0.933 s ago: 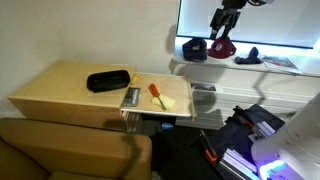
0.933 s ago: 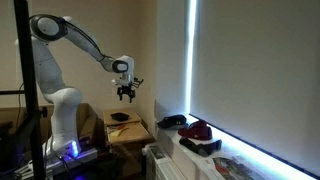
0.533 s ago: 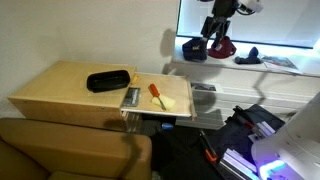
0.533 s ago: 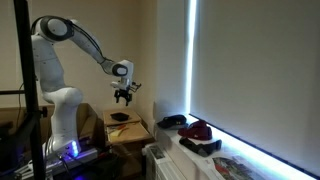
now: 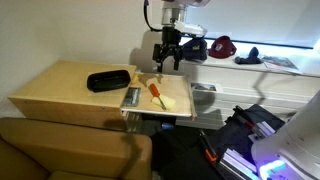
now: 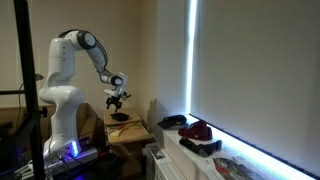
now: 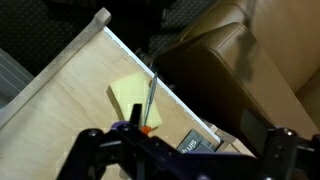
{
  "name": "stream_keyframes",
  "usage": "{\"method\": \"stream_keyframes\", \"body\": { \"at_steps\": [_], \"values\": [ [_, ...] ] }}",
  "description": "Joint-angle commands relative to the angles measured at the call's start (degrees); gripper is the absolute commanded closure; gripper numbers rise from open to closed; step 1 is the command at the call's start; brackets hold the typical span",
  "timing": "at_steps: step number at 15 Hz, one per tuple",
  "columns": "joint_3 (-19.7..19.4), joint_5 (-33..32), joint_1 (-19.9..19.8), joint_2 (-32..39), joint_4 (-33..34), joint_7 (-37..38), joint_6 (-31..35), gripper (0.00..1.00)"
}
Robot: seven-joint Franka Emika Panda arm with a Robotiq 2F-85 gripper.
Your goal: Place the screwdriver in the black bowl, move the sticky notes to the windowsill, then unstack the caps
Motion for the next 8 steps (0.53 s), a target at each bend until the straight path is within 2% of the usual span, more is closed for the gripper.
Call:
{"method": "stream_keyframes", "body": {
  "at_steps": [1,2,3,6,8],
  "values": [
    [2.18,-0.26,-1.96,1.39,1.22,0.51,-0.07,0.00],
    [1.66,-1.30,-2.39,2.31,0.79,2.64,1.25,0.00],
    [1.72,0.84,-2.88,3.91,1.12,3.79,2.85,0.00],
    [3.47,6.22,-1.99,8.82,-0.09,9.03,16.27,0.00],
    [4.97,5.89,-0.89,13.12,0.92,12.54,25.69,0.00]
  ]
}}
